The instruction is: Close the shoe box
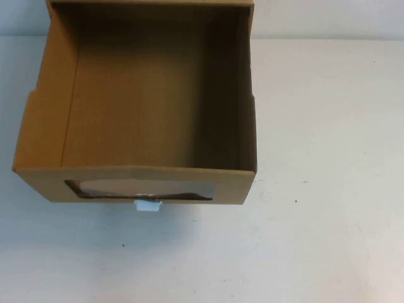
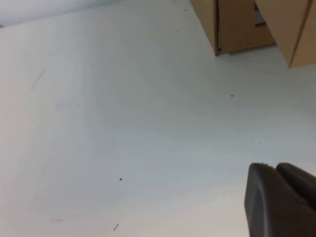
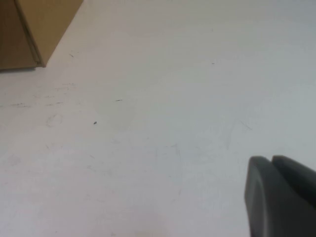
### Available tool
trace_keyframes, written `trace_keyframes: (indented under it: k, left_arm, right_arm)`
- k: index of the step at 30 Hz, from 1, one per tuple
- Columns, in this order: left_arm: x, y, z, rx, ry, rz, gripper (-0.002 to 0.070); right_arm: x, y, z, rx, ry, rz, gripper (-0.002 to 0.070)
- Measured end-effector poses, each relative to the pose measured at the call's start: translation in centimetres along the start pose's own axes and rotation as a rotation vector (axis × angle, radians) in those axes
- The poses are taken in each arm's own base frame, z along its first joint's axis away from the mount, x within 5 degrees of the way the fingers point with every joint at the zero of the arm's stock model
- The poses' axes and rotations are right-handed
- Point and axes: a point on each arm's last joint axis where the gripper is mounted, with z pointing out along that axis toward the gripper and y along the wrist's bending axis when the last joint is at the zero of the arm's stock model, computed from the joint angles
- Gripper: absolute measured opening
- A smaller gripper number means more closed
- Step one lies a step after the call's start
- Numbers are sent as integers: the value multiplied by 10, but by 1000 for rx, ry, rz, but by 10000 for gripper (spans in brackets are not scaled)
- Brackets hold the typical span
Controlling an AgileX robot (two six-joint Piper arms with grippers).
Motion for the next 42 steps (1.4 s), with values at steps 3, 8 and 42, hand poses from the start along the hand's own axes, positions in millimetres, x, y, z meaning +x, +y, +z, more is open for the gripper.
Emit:
trace_keyframes:
  k: [3, 8, 42]
  left_arm:
    - [0, 0, 0, 0, 0, 0, -5]
    - [0, 0, 0, -1, 0, 4, -5]
    - [-24, -4, -3, 125, -242, -650, -5]
  right_arm:
    - [0, 0, 0, 0, 0, 0, -13]
    - [0, 0, 0, 0, 0, 0, -13]
    - [0, 0, 0, 0, 0, 0, -13]
